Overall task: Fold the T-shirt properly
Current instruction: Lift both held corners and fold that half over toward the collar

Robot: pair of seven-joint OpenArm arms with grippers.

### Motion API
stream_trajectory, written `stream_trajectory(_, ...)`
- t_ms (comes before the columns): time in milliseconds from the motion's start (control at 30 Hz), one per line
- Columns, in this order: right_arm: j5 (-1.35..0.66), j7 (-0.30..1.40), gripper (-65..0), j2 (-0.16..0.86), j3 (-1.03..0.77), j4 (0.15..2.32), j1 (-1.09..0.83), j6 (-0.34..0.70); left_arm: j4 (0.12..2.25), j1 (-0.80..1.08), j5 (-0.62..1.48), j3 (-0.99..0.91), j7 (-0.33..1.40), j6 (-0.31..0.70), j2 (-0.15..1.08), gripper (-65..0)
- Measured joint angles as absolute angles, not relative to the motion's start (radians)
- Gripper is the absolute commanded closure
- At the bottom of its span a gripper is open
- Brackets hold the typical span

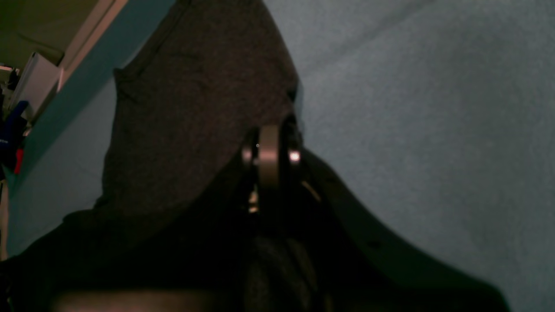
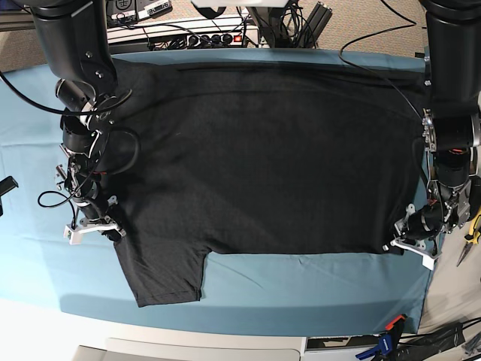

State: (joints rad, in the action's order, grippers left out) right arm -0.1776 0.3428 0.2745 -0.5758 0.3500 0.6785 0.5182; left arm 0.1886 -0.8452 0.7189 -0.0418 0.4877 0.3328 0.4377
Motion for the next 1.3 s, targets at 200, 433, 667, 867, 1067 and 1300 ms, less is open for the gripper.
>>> stream_trajectory(200,-0.211,0.348,0.0,0.280,-0.576,0.349,0.673,0.582,0.188,-0.844,0.746,-0.041,0.481,0.387,0.441,0.0)
stream_trajectory(433,-0.193,0.388,0.0,0.321,-0.575,0.373,0.659,0.686,0.227,-0.842,0.859,-0.041,0.560,0.477,0.475,0.0)
stream_trajectory(667,-0.372,0.461,0.0,0.394,-0.555,0.380,0.656,0.682,0.308,-0.843,0.952,-0.041,0.671,0.508,0.533,0.0)
stream_trajectory(867,-0.484,0.517,0.0,0.428,-0.389,0.380,0.656,0.682,0.314,-0.843,1.096,-0.041,0.798,0.575,0.572,0.0)
stream_trajectory(1067,-0.646,0.656,0.0,0.421,-0.286,0.426,0.656,0.682,0.314,-0.843,1.203,-0.041,0.896,0.622,0.600,0.0)
stream_trajectory(1300,-0.763,0.815,0.0,0.424,-0.287,0.600,0.622,0.685,0.315,-0.843,1.330,-0.041,1.007,0.645,0.653,0.0)
